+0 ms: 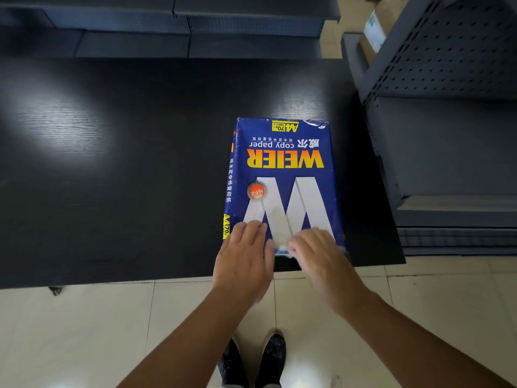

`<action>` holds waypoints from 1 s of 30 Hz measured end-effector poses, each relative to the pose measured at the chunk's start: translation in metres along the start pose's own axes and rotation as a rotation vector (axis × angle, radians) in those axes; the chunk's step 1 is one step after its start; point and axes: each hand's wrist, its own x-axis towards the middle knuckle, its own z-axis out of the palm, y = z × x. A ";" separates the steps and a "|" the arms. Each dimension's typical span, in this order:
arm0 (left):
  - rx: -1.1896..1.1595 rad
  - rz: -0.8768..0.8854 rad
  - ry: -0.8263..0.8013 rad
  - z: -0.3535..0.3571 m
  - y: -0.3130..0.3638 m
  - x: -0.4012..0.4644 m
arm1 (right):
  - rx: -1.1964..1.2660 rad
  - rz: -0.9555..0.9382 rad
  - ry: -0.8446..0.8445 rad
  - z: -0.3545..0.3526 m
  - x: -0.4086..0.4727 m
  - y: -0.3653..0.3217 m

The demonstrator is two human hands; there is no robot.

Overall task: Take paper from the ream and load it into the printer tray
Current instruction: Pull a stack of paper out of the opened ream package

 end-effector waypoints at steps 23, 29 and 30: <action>0.147 0.018 -0.158 0.024 -0.004 -0.015 | 0.548 0.967 0.338 0.016 -0.045 -0.014; 0.132 0.023 -0.150 0.021 -0.003 -0.015 | 0.435 0.941 0.341 0.015 -0.042 -0.022; 0.131 0.022 -0.148 0.020 -0.003 -0.016 | 0.447 0.933 0.352 0.015 -0.042 -0.023</action>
